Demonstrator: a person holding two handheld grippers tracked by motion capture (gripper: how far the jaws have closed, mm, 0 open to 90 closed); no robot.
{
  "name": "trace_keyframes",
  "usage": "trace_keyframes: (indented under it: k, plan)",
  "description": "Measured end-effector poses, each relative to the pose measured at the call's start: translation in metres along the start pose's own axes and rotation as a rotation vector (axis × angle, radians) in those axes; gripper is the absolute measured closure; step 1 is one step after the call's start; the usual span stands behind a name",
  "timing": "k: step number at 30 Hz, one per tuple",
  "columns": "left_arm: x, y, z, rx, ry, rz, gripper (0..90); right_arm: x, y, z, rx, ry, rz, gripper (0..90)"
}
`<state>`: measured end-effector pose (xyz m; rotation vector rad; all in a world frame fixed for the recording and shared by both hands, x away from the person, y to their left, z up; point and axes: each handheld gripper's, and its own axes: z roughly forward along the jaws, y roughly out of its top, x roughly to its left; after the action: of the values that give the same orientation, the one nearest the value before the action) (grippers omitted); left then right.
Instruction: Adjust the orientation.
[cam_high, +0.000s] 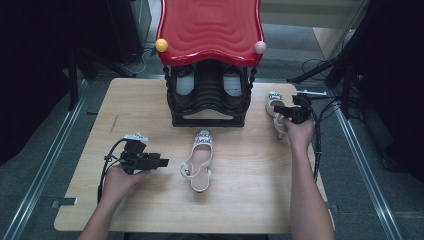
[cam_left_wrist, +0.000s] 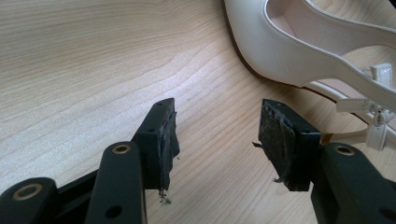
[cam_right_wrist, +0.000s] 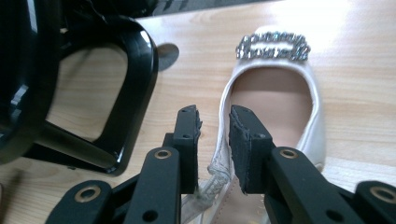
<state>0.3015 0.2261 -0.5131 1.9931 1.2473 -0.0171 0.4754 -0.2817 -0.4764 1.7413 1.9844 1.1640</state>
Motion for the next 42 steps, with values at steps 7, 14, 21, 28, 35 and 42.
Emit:
trace_keyframes:
  k: [7,14,21,28,35,42]
  plan:
    - [0.000,-0.001,0.000,-0.001,0.003,-0.004,46.7,-0.003,-0.003,0.010,0.014,0.007,0.016,73.7]
    - [0.000,-0.002,-0.002,-0.008,0.003,-0.003,46.7,-0.004,-0.005,0.017,0.024,0.008,0.017,74.7]
    - [-0.001,-0.002,-0.001,-0.010,0.005,0.001,46.8,-0.006,-0.003,0.019,0.049,-0.013,0.029,83.0]
    - [0.000,-0.002,-0.002,-0.012,0.005,0.003,46.7,-0.006,-0.003,0.018,0.048,-0.018,0.038,87.0]
    - [0.002,-0.002,-0.004,-0.015,0.007,0.002,46.7,-0.008,0.000,0.005,0.015,0.009,0.066,87.9]
    - [0.001,-0.001,-0.004,-0.018,0.002,0.003,46.7,-0.006,0.001,-0.006,0.000,0.086,0.106,87.9]
